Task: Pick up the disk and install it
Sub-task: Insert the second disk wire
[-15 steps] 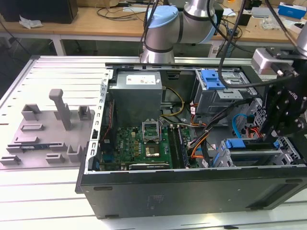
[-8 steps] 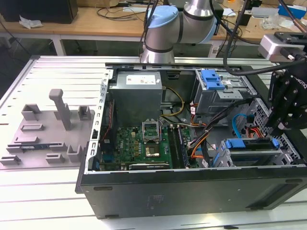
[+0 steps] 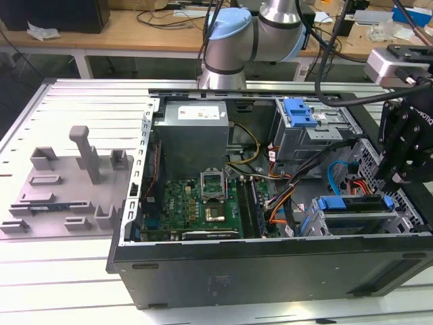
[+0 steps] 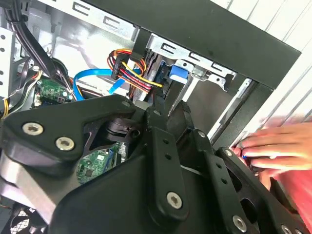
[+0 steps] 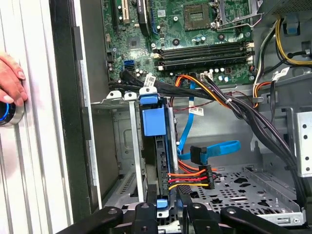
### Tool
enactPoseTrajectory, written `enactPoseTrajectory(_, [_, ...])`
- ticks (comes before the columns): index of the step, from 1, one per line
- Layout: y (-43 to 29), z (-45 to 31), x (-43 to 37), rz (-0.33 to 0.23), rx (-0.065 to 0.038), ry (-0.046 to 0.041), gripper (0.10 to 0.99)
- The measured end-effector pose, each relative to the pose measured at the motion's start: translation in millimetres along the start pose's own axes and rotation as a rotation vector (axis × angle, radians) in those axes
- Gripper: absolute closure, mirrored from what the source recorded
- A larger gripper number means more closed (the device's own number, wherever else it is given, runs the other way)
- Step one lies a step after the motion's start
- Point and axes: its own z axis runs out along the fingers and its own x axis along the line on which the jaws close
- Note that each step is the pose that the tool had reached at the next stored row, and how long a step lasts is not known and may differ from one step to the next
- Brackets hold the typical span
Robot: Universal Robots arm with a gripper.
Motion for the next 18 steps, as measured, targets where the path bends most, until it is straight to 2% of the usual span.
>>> enactPoseTrajectory(3, [0.1,-0.1,-0.3,0.0,0.0,0.0016,0.784])
enactPoseTrajectory(5, [0.9,-1.6,-8.8,0.0,0.003,0.0268,0.784])
enactPoseTrajectory(6, [1.8,-2.5,-15.8,0.0,0.005,0.0439,0.784])
enactPoseTrajectory(8, [2.7,-3.8,-24.7,0.0,0.008,0.07,0.784])
enactPoseTrajectory(9, [3.1,-4.5,-28.5,0.0,0.009,0.0815,0.784])
enactPoseTrajectory(10, [3.6,-5.0,-31.7,0.0,0.01,0.0892,0.784])
enactPoseTrajectory(11, [4.2,-5.4,-34.6,0.0,0.011,0.0948,0.784])
enactPoseTrajectory(12, [5.0,-5.5,-36.4,0.0,0.011,0.0968,0.784])
enactPoseTrajectory(15, [13.3,-7.0,-46.5,0.0,0.012,0.1032,0.784])
enactPoseTrajectory(16, [18.2,-8.2,-48.9,0.0,0.013,0.1086,0.784])
enactPoseTrajectory(17, [21.3,-8.4,-49.2,0.0,0.016,0.1356,0.784])
enactPoseTrajectory(18, [21.6,-8.7,-49.9,-0.001,0.018,0.159,0.784])
